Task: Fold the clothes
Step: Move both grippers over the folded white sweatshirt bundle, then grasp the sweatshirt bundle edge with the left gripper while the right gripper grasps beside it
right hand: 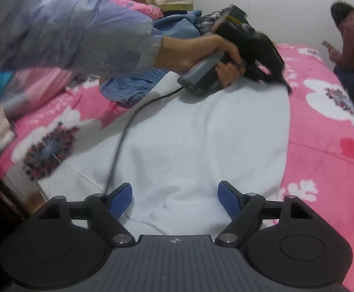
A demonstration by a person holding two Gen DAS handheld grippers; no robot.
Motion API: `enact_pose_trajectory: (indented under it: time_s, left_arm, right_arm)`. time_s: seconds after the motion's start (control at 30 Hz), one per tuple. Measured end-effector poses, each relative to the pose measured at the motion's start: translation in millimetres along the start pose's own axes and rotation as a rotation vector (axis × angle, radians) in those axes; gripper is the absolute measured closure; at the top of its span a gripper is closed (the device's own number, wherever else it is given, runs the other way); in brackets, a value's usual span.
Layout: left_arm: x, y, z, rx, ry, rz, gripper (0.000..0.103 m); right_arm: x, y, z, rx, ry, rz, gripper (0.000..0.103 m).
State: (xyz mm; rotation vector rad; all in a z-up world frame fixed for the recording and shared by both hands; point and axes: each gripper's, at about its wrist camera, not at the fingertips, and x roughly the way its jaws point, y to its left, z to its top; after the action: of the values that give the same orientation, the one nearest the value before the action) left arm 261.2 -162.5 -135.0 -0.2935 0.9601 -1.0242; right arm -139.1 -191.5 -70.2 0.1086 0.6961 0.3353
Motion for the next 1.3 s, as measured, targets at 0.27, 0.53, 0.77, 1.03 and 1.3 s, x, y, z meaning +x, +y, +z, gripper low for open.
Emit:
enact_pose_trajectory:
  time_s: [0.27,0.53,0.77,1.03,1.3]
  left_arm:
    - [-128.5,17.4,-35.6,0.082,-0.048,0.058,0.085]
    - [-159.8,48.0,-56.6,0.073,-0.024,0.156,0.076]
    - [-171.1,67.6,-57.9,0.068,-0.021,0.204,0.051]
    - [-138.1,91.0,-44.7,-0.064,0.044,0.039,0.051]
    - [-106.2,97.8,-30.9,-0.103,0.129,-0.067,0.069]
  right_arm:
    - [-27.2,-37.4,27.5,0.216,-0.098,0.035,0.022]
    - [-15.0,-110.4,74.5,0.365,-0.157,-0.001,0.021]
    - [47.3,-164.8,112.2,0.359,-0.124,-0.019,0.018]
    - [113.4,-212.6,125.3,0.467,-0.04,0.048,0.016]
    - [136.5,-201.5,136.9,0.445,0.032,0.063,0.023]
